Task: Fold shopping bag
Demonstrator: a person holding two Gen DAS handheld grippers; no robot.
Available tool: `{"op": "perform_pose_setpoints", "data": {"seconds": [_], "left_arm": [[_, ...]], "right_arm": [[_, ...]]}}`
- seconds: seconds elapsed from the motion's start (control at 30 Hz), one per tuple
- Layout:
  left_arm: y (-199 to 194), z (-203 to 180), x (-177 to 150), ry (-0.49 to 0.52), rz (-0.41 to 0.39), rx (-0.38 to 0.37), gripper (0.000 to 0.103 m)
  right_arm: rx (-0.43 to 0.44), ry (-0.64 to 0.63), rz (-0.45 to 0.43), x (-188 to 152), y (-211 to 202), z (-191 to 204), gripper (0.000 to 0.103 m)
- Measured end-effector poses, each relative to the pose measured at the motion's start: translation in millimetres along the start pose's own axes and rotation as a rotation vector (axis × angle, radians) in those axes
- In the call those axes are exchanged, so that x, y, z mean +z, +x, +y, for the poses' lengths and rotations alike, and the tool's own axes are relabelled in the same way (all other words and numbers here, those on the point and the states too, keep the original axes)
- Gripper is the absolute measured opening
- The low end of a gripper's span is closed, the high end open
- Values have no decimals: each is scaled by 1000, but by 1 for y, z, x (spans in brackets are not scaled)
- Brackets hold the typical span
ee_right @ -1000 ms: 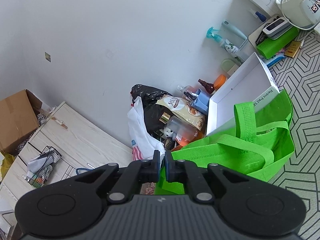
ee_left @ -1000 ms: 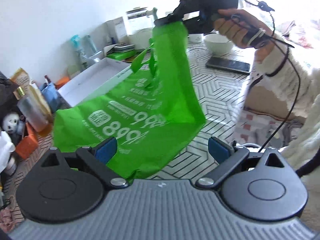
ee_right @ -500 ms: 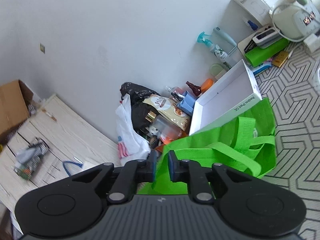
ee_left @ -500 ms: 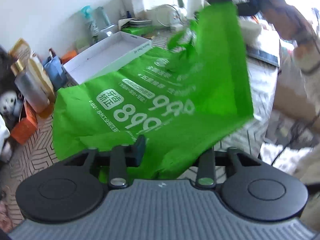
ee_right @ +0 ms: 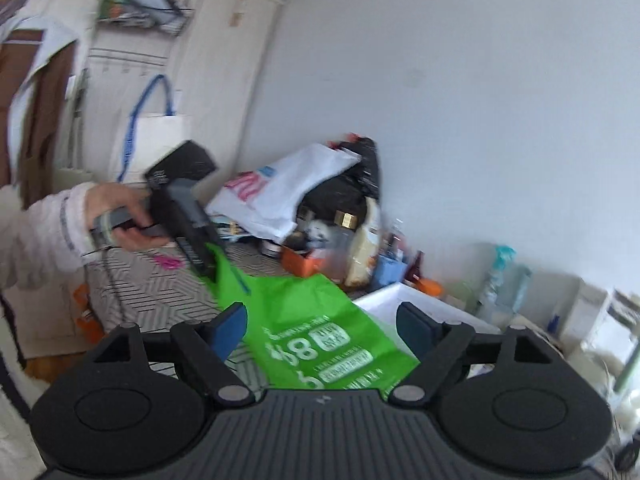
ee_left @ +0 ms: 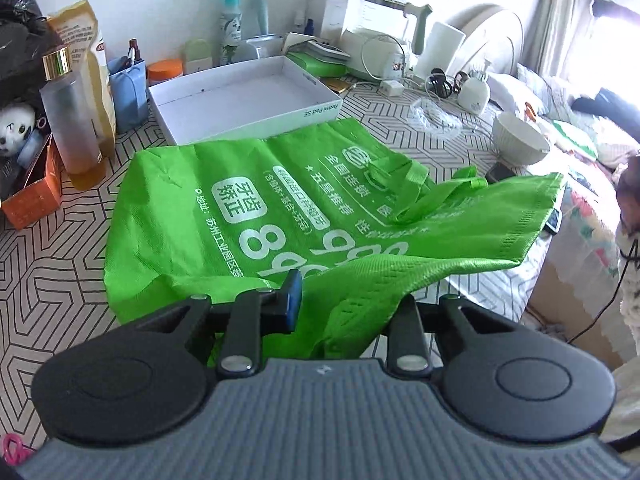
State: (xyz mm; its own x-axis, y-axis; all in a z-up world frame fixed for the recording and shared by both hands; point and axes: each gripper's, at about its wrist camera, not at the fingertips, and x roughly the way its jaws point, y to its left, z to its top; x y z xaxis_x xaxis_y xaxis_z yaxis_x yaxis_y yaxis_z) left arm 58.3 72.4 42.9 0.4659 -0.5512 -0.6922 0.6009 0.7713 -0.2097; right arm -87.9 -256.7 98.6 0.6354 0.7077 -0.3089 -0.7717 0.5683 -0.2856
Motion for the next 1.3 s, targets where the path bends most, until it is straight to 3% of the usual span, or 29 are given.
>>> {"op": "perform_pose_setpoints", "data": {"seconds": [0.1, 0.23, 0.37, 0.5, 0.63, 0.67, 0.83, 0.93, 1.1, 1.3], "left_arm": [[-1, 10, 1, -46, -31, -25, 29], [0, 26, 7, -143, -49, -57, 33], [1, 45, 18, -243, -70, -113, 34], [7, 63, 35, -350, -117, -139, 47], [19, 69, 49, -351, -135, -83, 56], [23, 73, 53, -355, -145, -52, 57], [17, 73, 61, -358, -202, -4, 68], [-10, 72, 55, -332, -292, 25, 79], [-45, 66, 43, -270, -405, 146, 83], [-9, 64, 35, -209, -238, 358, 83]], "right_arm": [[-35, -105, 68, -8, 26, 24, 88], [-226, -57, 20, -12, 27, 23, 88], [-285, 13, -65, -11, 21, 10, 92], [-248, 9, -68, -8, 34, 2, 93], [11, 176, 3, 1, 80, -20, 84], [31, 198, 40, 3, 98, -24, 84], [-91, 219, 219, -7, 183, -52, 77], [-77, 426, 320, -28, 220, -87, 71], [-68, 551, 348, -50, 245, -110, 72], [-12, 528, 391, -59, 274, -104, 85]]}}
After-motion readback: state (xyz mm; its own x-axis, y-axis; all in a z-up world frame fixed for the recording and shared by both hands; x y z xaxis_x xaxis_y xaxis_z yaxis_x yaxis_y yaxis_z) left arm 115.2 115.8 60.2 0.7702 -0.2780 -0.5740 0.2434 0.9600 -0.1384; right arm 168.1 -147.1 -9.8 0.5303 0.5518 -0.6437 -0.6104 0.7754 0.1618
